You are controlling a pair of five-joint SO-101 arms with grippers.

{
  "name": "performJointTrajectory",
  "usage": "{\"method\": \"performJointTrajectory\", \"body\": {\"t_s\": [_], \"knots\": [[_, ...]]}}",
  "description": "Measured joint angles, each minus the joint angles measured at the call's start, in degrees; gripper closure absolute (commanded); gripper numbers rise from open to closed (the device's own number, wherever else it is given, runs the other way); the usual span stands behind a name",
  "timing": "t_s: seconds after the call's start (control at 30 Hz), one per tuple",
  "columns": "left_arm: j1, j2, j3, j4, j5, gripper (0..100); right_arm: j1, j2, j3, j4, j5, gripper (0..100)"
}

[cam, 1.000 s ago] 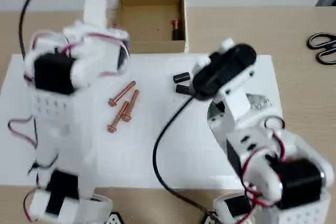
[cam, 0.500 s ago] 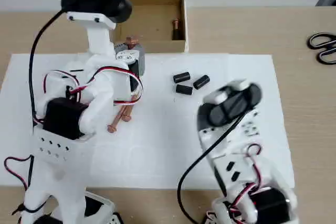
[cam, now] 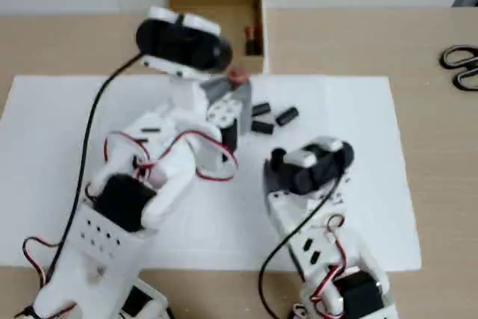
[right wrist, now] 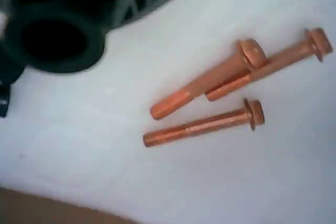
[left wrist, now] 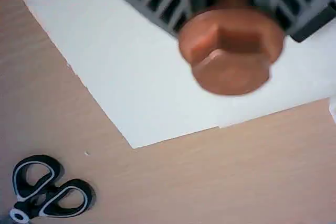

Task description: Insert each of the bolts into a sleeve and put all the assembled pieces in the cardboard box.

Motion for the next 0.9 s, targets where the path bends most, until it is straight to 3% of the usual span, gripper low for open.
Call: {"method": "performJointTrajectory", "body": {"t_s": [0.27, 0.6, 0.9], "knots": [[3.0, -9.1, 9.1, -3.3, 1.7, 99, -2.1, -0.7, 0.7, 0.0, -1.1, 99.5], [7.6, -11.3, 13.5, -3.8, 1.9, 99, -4.0, -0.7, 1.8, 0.0, -1.1, 99.5], [7.5, -11.3, 15.6, -11.6, 1.9, 99, -4.5, -0.7, 1.9, 0.0, -1.1, 99.5]]}}
